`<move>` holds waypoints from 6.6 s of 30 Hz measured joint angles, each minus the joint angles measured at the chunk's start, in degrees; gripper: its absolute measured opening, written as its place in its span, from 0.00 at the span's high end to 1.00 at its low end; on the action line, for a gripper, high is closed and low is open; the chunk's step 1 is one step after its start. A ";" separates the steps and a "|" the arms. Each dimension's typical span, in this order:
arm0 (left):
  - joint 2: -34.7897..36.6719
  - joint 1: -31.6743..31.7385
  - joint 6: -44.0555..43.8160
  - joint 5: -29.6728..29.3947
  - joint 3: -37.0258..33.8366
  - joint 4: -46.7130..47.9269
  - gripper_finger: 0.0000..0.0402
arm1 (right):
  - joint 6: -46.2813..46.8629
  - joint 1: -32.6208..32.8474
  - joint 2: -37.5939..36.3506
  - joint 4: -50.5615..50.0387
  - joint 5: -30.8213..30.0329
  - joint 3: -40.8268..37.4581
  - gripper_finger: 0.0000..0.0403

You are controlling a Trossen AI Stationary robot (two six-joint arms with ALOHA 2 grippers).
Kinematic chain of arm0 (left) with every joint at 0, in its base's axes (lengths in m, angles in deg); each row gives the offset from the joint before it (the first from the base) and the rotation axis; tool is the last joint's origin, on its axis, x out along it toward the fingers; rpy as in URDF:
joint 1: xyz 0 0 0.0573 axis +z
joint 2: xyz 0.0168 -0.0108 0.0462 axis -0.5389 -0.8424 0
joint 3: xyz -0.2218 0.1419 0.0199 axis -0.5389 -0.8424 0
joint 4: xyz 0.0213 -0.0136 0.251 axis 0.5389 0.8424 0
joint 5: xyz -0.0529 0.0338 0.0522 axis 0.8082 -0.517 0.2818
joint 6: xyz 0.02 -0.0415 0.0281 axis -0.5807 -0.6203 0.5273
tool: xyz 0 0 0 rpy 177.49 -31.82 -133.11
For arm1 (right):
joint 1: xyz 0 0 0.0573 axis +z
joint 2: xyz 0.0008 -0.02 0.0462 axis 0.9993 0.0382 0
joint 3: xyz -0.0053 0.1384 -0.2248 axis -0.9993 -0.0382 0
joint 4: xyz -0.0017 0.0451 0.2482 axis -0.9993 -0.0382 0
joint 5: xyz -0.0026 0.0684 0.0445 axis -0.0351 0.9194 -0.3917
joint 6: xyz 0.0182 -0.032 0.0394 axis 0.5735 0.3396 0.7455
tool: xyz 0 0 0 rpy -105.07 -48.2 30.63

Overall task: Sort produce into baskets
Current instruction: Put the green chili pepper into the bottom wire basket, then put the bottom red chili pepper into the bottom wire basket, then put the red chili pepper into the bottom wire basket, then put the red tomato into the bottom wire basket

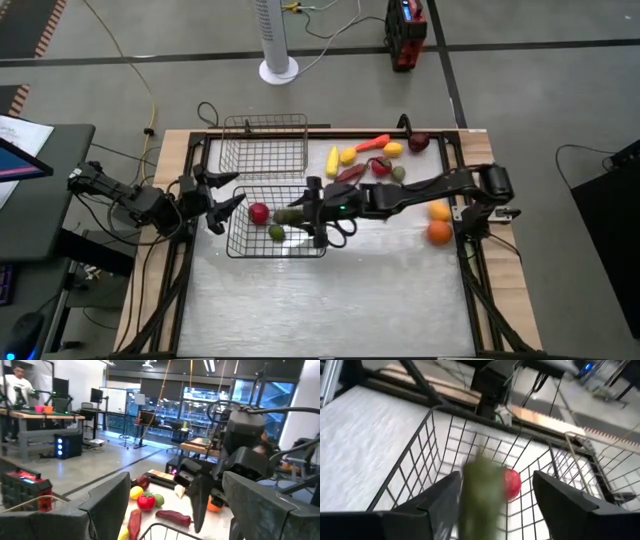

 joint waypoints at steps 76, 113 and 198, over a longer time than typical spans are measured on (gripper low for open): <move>-1.11 0.02 -1.51 -2.91 0.00 -0.36 0.24 | 36.69 -9.64 -26.64 -13.39 -16.58 -40.36 0.57; -1.04 0.02 -1.17 -3.17 0.00 1.31 0.24 | 4.61 -15.75 -18.46 -10.33 -1.08 -19.11 0.29; -1.21 0.11 -4.14 4.39 -0.07 2.72 0.24 | 5.63 -7.03 -5.88 -24.92 -1.26 5.30 0.31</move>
